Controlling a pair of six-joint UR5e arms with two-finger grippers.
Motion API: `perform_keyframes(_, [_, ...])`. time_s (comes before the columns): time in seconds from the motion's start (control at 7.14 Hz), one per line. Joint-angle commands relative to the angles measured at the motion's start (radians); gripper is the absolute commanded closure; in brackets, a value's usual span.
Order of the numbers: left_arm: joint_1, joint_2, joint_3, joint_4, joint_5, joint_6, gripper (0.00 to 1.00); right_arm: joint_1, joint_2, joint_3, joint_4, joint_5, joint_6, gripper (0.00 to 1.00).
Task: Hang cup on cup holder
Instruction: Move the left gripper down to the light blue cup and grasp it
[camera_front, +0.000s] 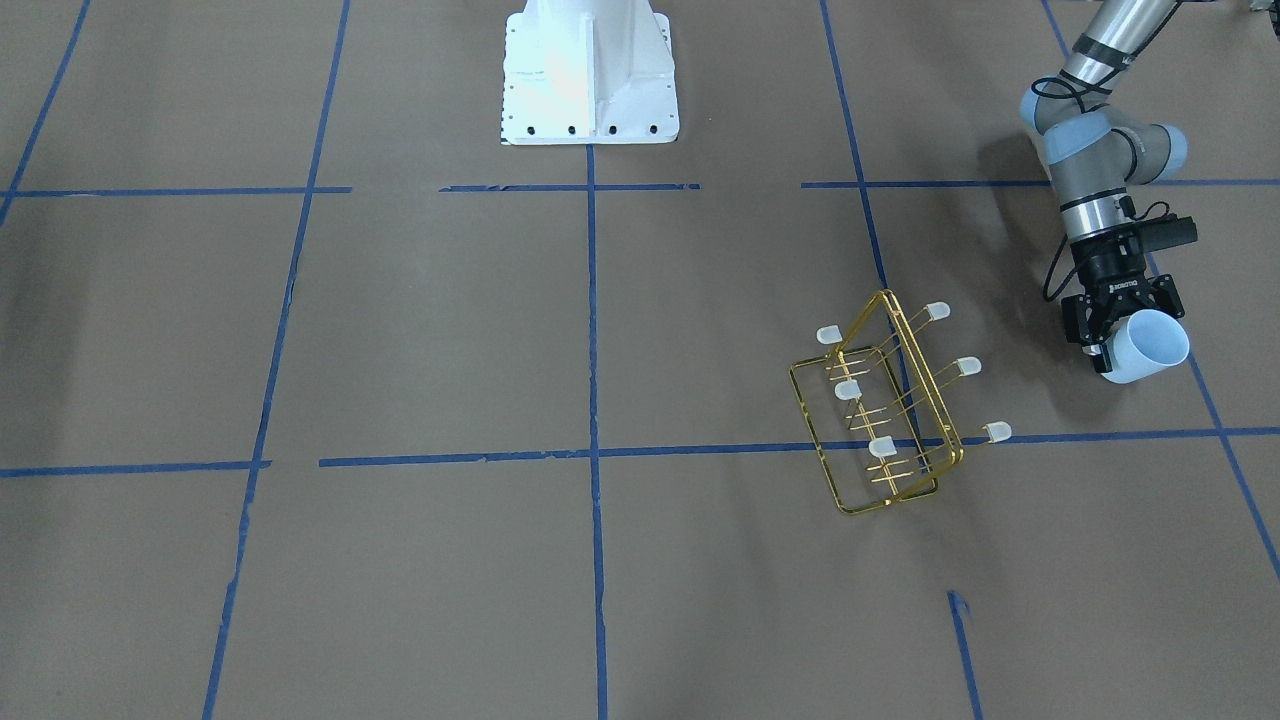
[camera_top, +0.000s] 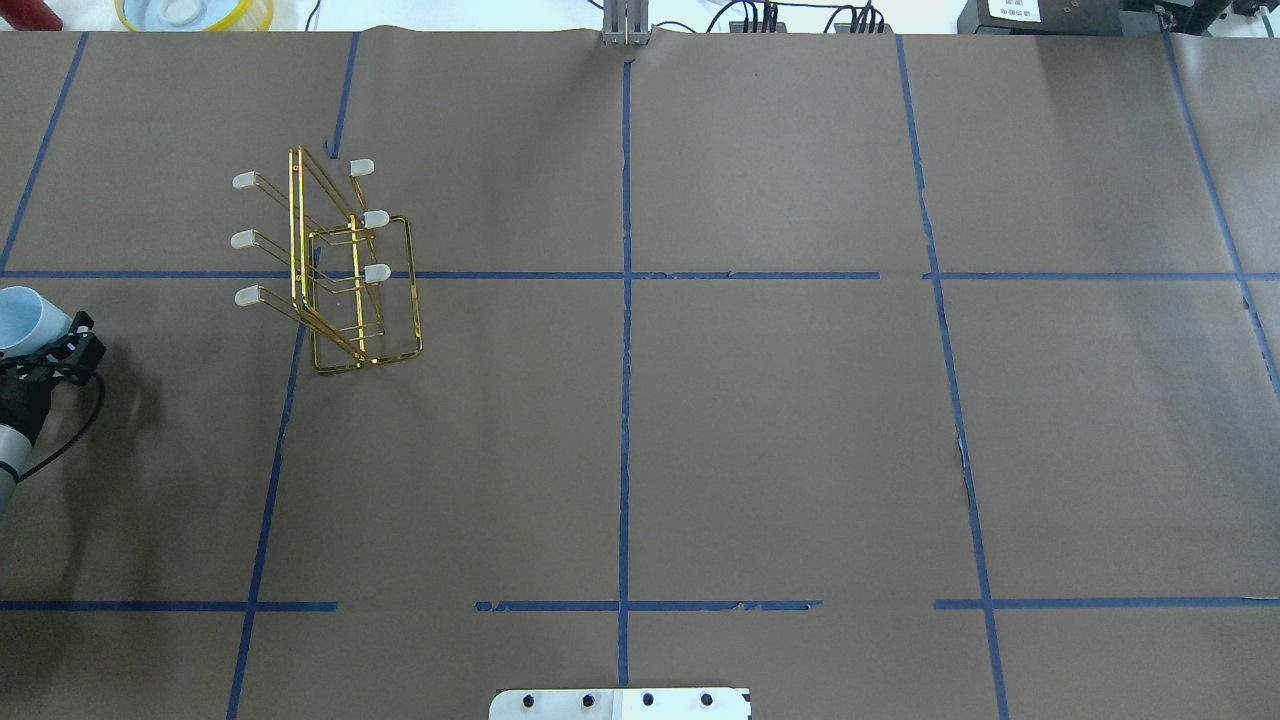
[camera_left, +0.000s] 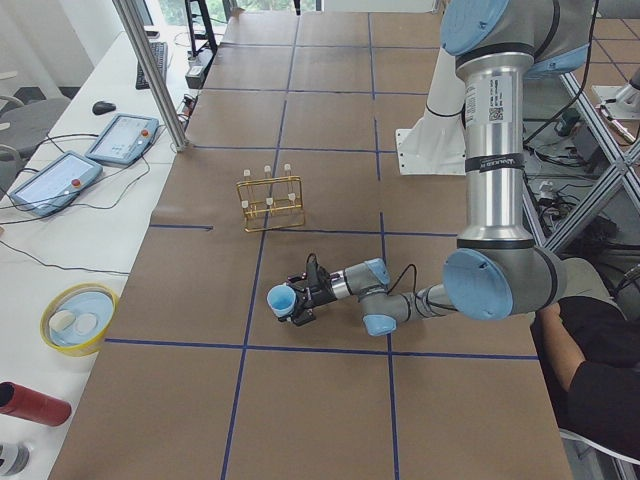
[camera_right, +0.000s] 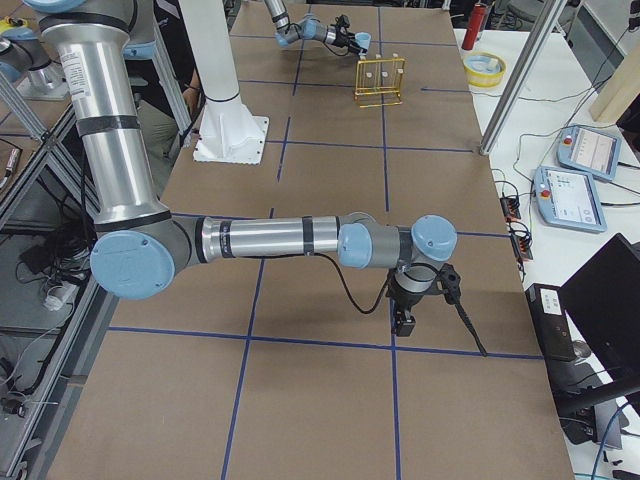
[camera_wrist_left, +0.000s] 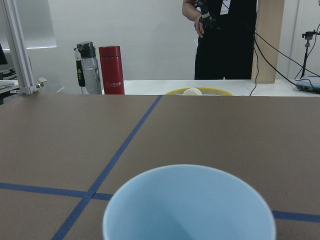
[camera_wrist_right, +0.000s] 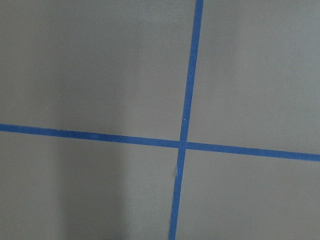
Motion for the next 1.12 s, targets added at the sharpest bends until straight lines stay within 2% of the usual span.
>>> perform_keyframes(0.0, [-0.006, -0.012, 0.013, 0.0, -0.001, -0.002, 0.1, 0.0, 0.0, 0.0, 0.0, 0.0, 0.0, 0.0])
perform_keyframes(0.14, [-0.006, -0.013, 0.018, 0.0, -0.001, -0.002, 0.25, 0.001, 0.0, 0.0, 0.0, 0.0, 0.0, 0.0])
perform_keyframes(0.42, [-0.009, -0.012, 0.009, -0.009, -0.016, 0.022, 0.77, 0.0, 0.0, 0.0, 0.0, 0.0, 0.0, 0.0])
perform_keyframes(0.56, [-0.035, -0.012, -0.029, -0.012, -0.046, 0.092, 0.78, 0.0, 0.0, 0.0, 0.0, 0.0, 0.0, 0.0])
perform_keyframes(0.7, [-0.054, -0.009, -0.078, -0.012, -0.063, 0.148, 0.91, 0.0, 0.0, 0.0, 0.0, 0.0, 0.0, 0.0])
perform_keyframes(0.84, [-0.057, -0.01, -0.091, -0.018, -0.065, 0.195, 1.0, 0.0, 0.0, 0.0, 0.0, 0.0, 0.0, 0.0])
perform_keyframes(0.98, [-0.071, -0.01, -0.135, -0.049, -0.079, 0.301, 1.0, 0.0, 0.0, 0.0, 0.0, 0.0, 0.0, 0.0])
